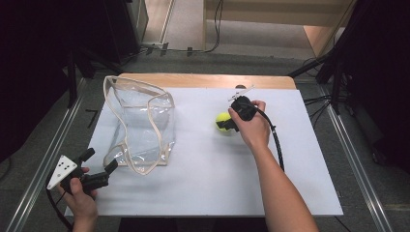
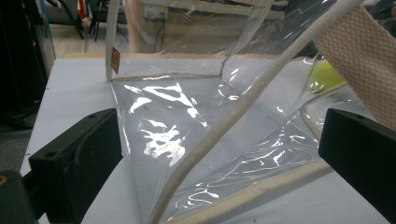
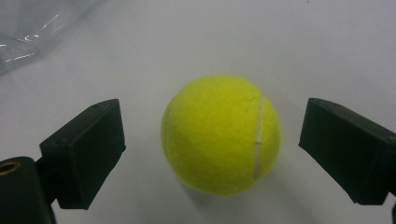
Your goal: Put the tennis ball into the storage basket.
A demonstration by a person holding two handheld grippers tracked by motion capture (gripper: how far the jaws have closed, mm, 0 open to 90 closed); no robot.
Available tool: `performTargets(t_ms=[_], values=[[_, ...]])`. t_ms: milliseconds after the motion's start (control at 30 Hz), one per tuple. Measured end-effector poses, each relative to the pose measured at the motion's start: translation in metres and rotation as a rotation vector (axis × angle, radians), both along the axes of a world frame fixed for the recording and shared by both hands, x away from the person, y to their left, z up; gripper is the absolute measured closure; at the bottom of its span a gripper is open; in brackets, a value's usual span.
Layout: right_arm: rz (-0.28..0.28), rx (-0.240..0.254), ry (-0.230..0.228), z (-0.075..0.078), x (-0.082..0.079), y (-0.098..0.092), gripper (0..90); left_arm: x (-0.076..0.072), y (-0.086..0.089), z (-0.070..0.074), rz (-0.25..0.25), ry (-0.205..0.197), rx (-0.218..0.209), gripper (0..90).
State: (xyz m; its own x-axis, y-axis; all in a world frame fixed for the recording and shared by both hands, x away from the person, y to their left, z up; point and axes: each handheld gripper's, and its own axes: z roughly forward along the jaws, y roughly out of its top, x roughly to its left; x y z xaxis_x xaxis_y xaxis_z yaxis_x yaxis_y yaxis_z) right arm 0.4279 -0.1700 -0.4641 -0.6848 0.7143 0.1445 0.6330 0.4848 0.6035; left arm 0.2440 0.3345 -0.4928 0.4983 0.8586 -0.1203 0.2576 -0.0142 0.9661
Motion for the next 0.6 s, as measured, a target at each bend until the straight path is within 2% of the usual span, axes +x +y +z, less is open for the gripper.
performTargets(t_ms=[200, 433, 533, 600], values=[[-0.028, -0.027, 0.038, -0.007, 0.005, 0.003, 5.1, 0.0, 0.0, 0.0, -0.001, 0.0, 0.003, 0.0], [-0.025, -0.033, 0.071, -0.013, 0.01, 0.007, 5.1, 0.0, 0.0, 0.0, 0.0, 0.001, 0.0, 0.0], [-0.039, -0.037, 0.074, -0.016, 0.011, 0.009, 12.2, 0.0, 0.0, 0.0, -0.001, 0.0, 0.0, 0.0], [-0.045, -0.042, 0.079, -0.018, 0.011, 0.01, 12.2, 0.0, 0.0, 0.0, -0.002, 0.0, -0.001, 0.0]])
